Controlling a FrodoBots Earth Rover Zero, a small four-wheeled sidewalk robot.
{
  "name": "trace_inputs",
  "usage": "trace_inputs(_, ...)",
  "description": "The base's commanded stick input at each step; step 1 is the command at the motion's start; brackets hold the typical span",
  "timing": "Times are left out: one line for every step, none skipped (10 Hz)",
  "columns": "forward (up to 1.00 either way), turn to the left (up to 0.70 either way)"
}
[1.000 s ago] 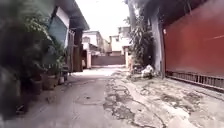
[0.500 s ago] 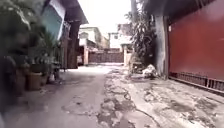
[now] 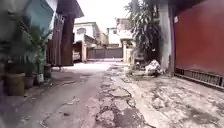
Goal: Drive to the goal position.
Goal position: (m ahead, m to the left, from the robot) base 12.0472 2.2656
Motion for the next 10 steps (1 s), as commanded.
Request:
trace_inputs(0.70,0.00)
trace_inputs(0.70,0.00)
trace_inputs(0.70,0.00)
trace_inputs(0.70,0.00)
trace_inputs(0.70,0.00)
trace_inputs(0.70,0.00)
trace_inputs(0.70,0.00)
trace_inputs(0.70,0.00)
trace_inputs(0.70,0.00)
trace_inputs(0.70,0.00)
